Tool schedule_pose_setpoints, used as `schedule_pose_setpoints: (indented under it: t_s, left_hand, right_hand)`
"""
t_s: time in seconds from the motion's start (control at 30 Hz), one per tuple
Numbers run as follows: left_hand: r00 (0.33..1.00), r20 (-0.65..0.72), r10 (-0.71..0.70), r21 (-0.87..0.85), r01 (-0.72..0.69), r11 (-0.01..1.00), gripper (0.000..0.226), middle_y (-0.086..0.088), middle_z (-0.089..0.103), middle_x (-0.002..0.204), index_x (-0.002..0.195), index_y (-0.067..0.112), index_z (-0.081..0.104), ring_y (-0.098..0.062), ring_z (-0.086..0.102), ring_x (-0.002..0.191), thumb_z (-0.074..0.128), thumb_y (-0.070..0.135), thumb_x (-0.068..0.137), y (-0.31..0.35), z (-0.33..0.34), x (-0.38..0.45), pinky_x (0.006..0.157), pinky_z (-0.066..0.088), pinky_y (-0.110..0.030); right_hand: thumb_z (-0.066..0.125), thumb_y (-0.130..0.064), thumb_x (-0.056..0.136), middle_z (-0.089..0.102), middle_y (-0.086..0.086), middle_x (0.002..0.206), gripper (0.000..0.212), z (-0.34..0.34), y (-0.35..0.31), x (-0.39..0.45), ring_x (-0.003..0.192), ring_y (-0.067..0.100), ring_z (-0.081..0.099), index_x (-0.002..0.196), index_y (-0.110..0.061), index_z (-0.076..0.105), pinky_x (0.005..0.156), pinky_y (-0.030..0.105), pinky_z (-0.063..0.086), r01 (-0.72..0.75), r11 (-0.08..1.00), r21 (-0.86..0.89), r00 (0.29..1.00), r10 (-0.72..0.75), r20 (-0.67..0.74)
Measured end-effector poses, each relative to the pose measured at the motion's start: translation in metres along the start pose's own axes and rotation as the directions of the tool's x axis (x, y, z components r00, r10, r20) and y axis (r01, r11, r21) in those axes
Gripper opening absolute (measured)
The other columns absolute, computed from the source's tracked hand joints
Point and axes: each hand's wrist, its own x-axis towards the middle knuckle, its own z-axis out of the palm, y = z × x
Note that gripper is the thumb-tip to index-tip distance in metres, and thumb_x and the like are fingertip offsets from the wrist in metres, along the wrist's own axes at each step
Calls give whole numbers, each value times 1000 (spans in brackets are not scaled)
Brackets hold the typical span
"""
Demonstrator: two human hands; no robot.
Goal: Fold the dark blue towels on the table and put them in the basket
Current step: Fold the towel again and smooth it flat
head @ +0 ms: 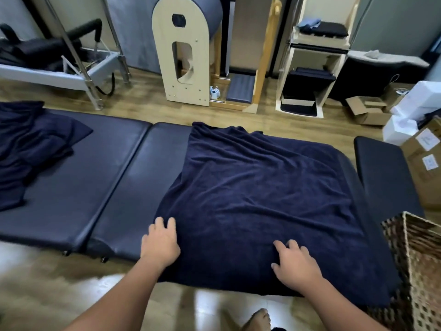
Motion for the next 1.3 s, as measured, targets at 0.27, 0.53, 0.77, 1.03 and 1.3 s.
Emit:
schedule_pose_setpoints:
  t_s: [0.27, 0.53, 0.77, 1.03, 1.3]
  left_hand:
    - [931, 239, 277, 13, -288, 957, 71, -4, -13, 169, 159, 29, 14, -34, -10, 155, 50, 34, 98, 104, -12, 70, 118, 10, -68]
    - [960, 217, 180, 56, -196, 979, 108, -14, -32, 162, 148, 55, -25, -52, -15, 149, 60, 72, 84, 238, -54, 167, 111, 12, -76]
    - [924, 371, 89, 16, -102, 995, 137, -9, -48, 153, 139, 66, -29, -53, -25, 146, 88, 47, 71, 274, -52, 208, 105, 26, -79]
    - [934, 350, 71, 14, -81, 997, 141, -8, -54, 148, 133, 69, -35, -52, -29, 145, 89, 43, 71, 276, -43, 212, 106, 28, -75]
    - [938, 338, 74, 15, -84, 996, 144, -10, -56, 146, 131, 68, -38, -54, -29, 143, 90, 40, 70, 278, -44, 214, 104, 28, -76]
  right_hand:
    - [51, -48, 97, 49, 0, 133, 46, -49, 34, 63, 123, 26, 44, 138, -25, 50, 97, 43, 47, -27, 997, 74, 998, 31, -60]
    - [54, -44, 98, 58, -3, 124, 39, -121, 84, 162, 117, 22, 50, 131, -24, 60, 91, 37, 50, 9, 981, 195, 962, 45, -269]
    - [53, -35, 100, 62, 0, 124, 34, -183, 101, 261, 119, 25, 52, 130, -21, 61, 91, 38, 49, 89, 946, 313, 915, 47, -402]
    - [52, -32, 102, 67, 0, 99, 16, -212, 66, 350, 88, 26, 60, 108, -19, 60, 75, 40, 55, 3, 916, 402, 969, 96, -226]
    - [71, -19, 72, 70, 1, 87, 22, -214, 40, 357, 75, 21, 63, 88, -12, 60, 65, 33, 52, 19, 865, 502, 993, -74, 92]
